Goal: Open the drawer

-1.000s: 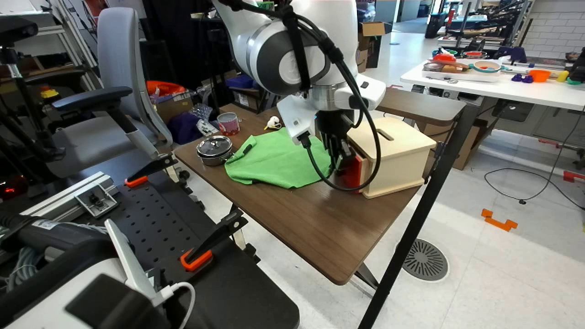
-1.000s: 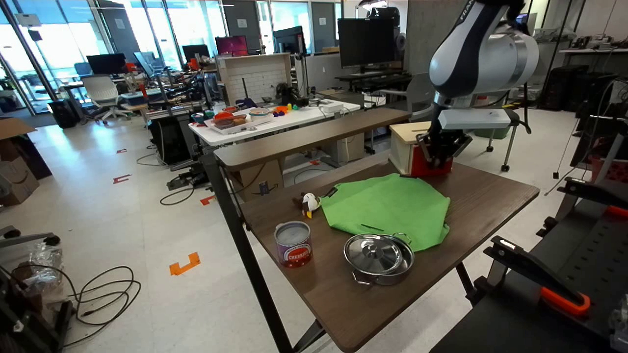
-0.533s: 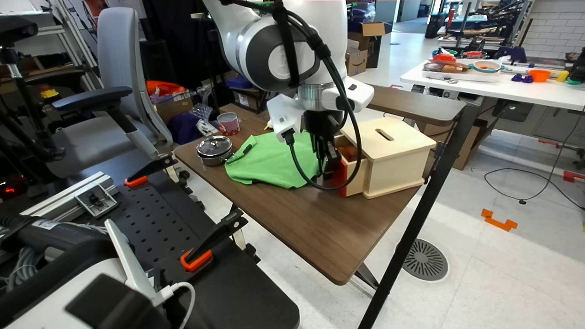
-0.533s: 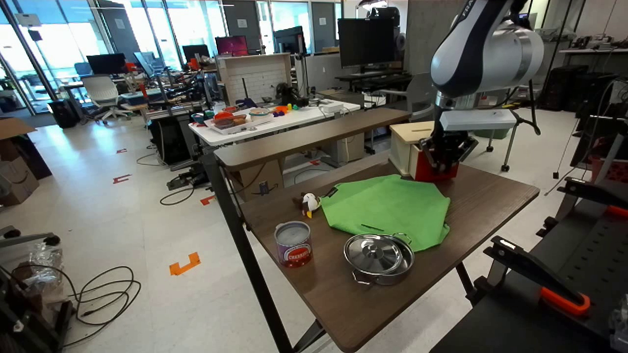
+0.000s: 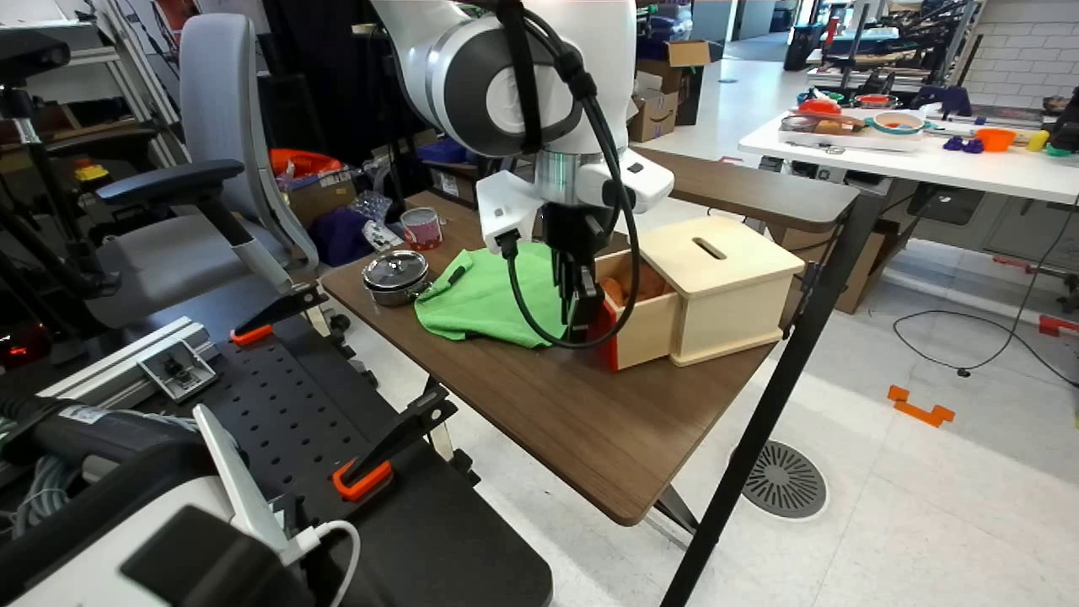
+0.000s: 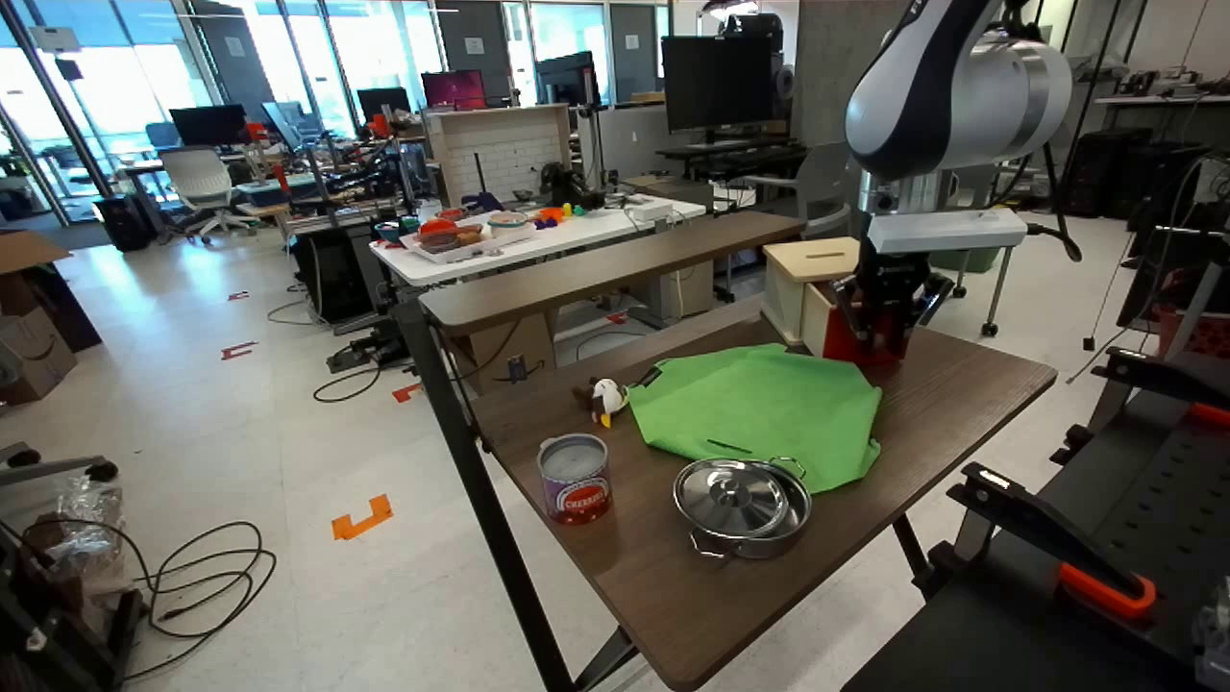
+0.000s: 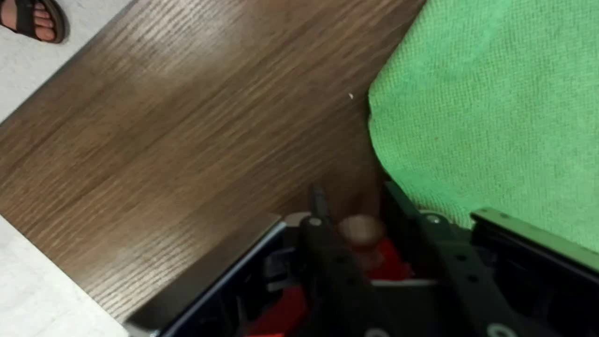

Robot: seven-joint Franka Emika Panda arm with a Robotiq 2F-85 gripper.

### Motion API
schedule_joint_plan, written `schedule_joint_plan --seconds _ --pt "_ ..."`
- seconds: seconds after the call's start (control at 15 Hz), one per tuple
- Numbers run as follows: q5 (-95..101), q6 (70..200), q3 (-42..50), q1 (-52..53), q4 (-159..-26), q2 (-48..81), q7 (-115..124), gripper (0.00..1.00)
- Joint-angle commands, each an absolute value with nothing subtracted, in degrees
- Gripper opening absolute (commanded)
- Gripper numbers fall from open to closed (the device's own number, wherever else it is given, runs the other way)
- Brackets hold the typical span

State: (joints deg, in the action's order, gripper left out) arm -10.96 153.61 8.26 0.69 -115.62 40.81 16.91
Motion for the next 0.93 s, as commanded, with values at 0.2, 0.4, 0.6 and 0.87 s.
schedule_joint_plan --seconds 0.2,0.4,0.6,0.87 --pt "-9.0 148.3 10.7 1.4 -117.8 39.4 21.1 0.9" --pt "-9.0 147.0 11.2 1.6 -118.8 38.4 22.3 1.0" --pt "-8.4 148.1 11.2 1.8 -122.3 35.1 21.6 1.0" --pt "-8.4 148.8 9.8 0.1 -122.8 34.7 19.5 1.0"
